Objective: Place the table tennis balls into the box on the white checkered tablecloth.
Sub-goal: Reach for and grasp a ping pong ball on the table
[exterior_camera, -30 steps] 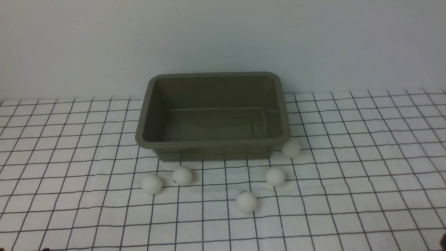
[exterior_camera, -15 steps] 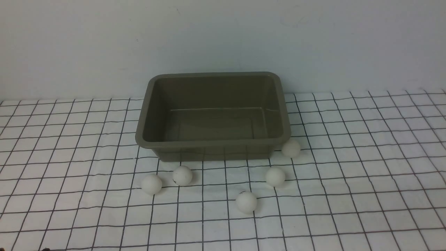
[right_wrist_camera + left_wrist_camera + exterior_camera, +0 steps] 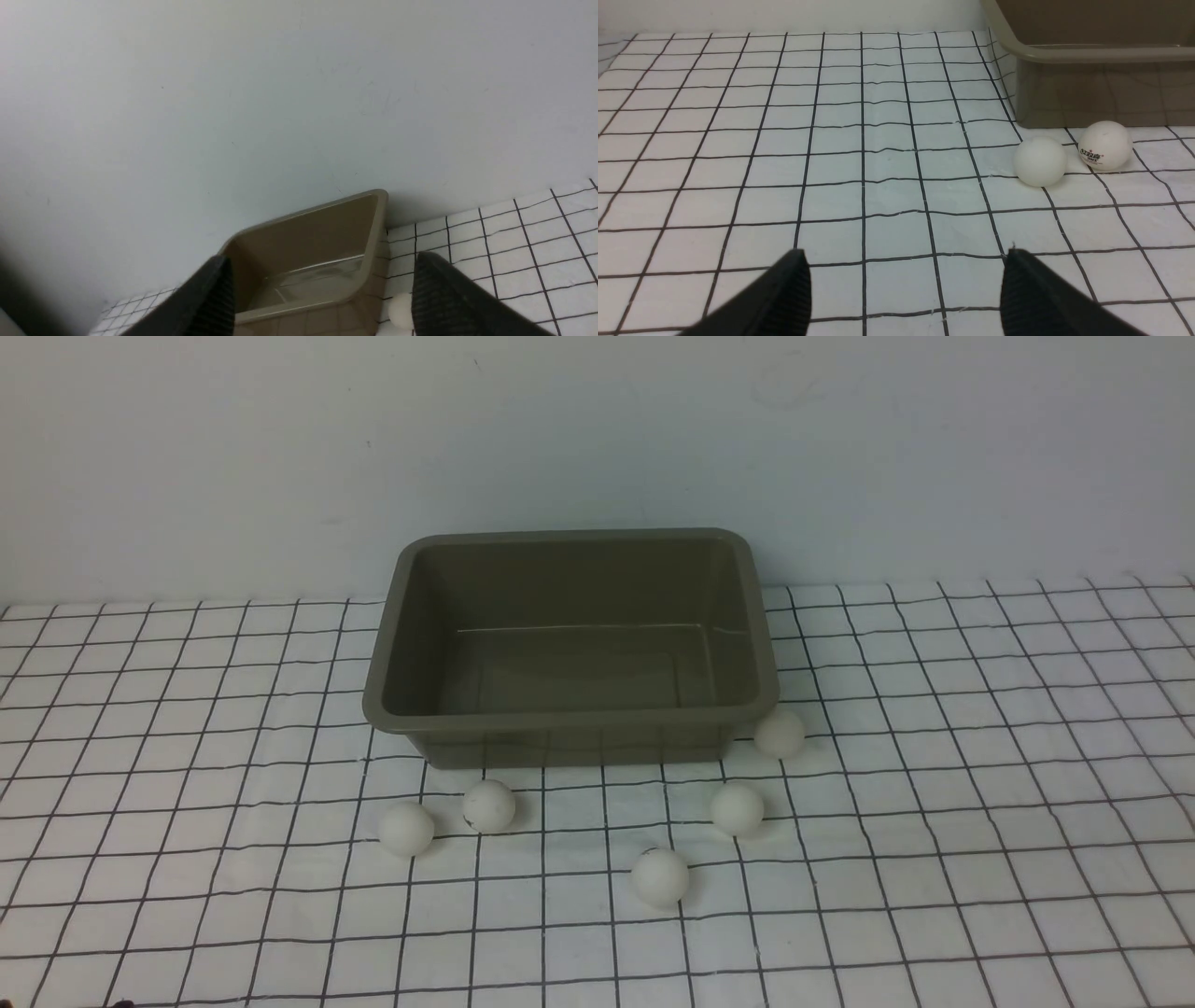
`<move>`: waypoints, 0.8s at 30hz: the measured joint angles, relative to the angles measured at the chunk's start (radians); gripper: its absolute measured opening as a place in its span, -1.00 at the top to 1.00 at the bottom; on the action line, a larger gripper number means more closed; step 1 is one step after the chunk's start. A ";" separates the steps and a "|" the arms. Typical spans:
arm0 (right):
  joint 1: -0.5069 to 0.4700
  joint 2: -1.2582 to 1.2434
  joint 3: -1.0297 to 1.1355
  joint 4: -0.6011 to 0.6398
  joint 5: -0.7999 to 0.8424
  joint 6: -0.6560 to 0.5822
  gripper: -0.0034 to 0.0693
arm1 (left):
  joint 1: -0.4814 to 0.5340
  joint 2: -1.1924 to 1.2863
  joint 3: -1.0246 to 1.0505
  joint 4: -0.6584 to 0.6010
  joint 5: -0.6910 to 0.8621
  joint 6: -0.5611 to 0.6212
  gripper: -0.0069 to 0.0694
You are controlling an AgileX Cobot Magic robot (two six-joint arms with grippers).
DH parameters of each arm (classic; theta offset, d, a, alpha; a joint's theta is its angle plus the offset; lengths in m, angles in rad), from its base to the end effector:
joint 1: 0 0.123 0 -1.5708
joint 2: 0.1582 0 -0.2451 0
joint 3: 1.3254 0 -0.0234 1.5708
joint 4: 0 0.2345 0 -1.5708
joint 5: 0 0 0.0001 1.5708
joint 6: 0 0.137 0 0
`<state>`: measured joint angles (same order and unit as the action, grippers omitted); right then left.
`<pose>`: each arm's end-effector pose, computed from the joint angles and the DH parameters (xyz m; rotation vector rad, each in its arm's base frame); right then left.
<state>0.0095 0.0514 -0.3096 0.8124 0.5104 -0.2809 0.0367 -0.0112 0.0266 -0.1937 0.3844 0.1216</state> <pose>0.1006 0.0496 0.2725 0.0808 1.6285 0.6537 0.1203 -0.0055 0.1578 -0.0394 1.8765 -0.0826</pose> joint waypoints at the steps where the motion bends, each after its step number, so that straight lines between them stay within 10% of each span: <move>1: 0.000 0.000 0.000 0.004 -0.002 0.000 -0.36 | 0.000 0.000 0.000 0.000 0.000 0.000 -0.47; 12: 0.000 0.000 -0.001 0.010 0.083 -0.104 -0.36 | 0.000 0.000 0.001 -0.014 -0.032 -0.004 -0.47; 24: 0.000 0.153 -0.094 -0.086 0.274 -0.267 -0.36 | 0.000 0.000 0.001 -0.449 -0.293 -0.041 -0.47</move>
<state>0.0095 0.2039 -0.4039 0.7265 0.7842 -0.5484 0.0367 -0.0112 0.0279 -0.6431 0.0918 0.0807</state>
